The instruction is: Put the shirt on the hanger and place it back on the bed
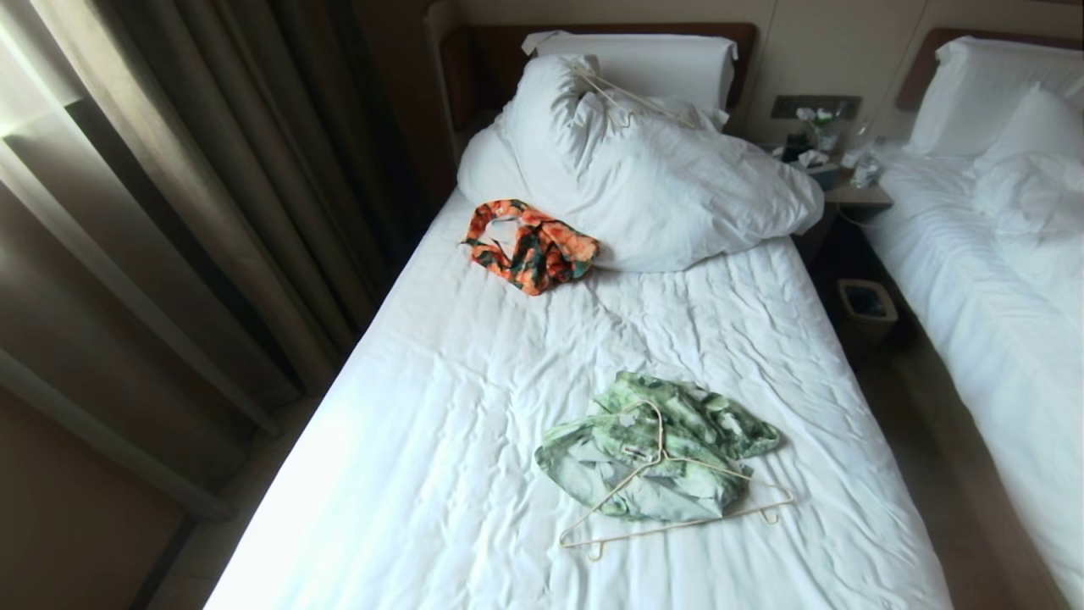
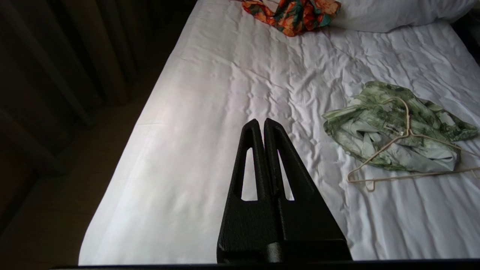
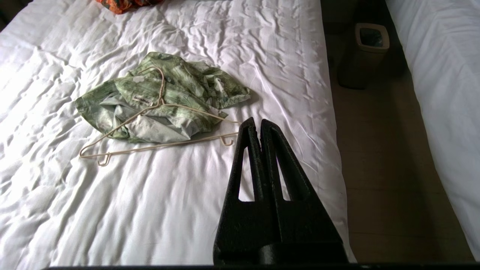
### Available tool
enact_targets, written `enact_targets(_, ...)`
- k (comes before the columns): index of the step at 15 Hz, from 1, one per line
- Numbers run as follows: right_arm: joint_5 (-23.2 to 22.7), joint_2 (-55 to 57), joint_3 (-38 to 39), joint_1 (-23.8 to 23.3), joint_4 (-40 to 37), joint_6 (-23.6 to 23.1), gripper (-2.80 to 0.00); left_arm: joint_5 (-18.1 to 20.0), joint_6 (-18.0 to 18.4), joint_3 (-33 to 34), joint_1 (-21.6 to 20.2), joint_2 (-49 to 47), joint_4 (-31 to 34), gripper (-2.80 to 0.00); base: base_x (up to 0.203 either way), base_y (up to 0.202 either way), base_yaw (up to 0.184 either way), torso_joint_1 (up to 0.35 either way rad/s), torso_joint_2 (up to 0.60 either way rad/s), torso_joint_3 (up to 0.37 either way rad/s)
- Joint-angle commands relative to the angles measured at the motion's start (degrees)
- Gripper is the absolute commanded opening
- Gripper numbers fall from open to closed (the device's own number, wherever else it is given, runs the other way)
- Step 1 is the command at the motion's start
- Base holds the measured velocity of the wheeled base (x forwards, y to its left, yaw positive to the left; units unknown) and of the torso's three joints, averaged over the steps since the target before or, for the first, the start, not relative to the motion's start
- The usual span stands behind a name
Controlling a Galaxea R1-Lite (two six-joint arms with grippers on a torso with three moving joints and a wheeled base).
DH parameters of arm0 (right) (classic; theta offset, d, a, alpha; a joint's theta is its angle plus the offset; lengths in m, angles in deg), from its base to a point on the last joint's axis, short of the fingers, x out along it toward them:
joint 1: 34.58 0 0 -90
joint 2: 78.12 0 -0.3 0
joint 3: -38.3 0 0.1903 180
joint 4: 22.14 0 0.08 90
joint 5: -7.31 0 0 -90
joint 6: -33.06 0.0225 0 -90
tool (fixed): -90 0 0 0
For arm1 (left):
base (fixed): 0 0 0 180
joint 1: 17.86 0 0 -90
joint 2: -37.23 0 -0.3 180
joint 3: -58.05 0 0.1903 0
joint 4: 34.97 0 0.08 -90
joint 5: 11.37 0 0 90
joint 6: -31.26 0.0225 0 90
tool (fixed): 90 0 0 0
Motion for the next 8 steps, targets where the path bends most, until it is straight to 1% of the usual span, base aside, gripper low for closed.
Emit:
enact_targets(1, 0.0, 0.0, 0.1, 0.0, 0.0, 0.0, -2.8, 0.0, 0.0, 0.0, 0.0, 0.1, 0.0, -2.8, 0.0, 0.0, 0.0, 0.0, 0.0, 0.0)
enact_targets(8, 0.0, 0.0, 0.1, 0.0, 0.0, 0.0, -2.8, 0.0, 0.0, 0.0, 0.0, 0.1, 0.0, -2.8, 0.0, 0.0, 0.0, 0.0, 0.0, 0.0)
